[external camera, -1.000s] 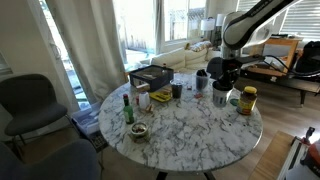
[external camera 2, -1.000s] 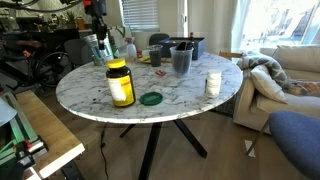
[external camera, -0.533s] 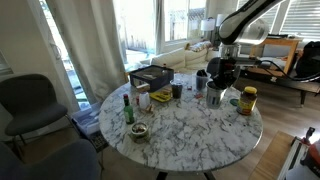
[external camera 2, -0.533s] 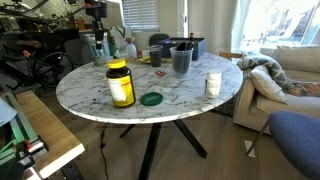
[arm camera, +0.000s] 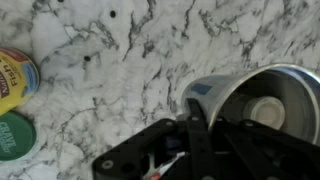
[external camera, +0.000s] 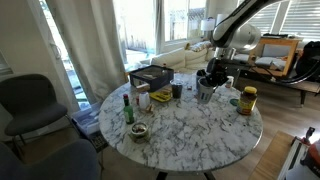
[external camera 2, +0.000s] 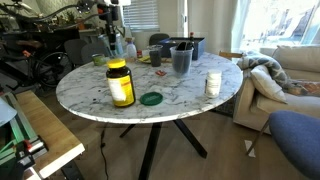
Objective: Place the silver cup upright.
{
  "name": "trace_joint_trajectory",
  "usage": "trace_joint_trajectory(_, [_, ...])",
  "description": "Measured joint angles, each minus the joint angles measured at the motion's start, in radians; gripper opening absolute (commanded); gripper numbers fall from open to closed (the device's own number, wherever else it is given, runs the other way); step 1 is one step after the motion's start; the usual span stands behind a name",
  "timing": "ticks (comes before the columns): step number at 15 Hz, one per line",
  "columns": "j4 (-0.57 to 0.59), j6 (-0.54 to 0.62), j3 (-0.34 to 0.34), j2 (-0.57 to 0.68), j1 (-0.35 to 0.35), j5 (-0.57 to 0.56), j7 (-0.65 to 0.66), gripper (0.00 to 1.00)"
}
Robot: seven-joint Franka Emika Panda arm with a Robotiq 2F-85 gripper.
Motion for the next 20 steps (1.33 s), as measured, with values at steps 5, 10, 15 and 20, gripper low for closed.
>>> trace_joint_trajectory(5, [0.025, 0.061, 0.002, 0.102, 0.0, 0.08, 0.022, 0.01])
trace_joint_trajectory(10, [0.058, 0.061, 0.004, 0.202, -0.004, 0.131, 0.039, 0.01])
trace_joint_trajectory(15, [0.088, 0.061, 0.006, 0.262, -0.011, 0.131, 0.066, 0.49])
trace_joint_trajectory(20, [0.095, 0.039, 0.014, 0.16, -0.012, 0.115, 0.059, 0.86])
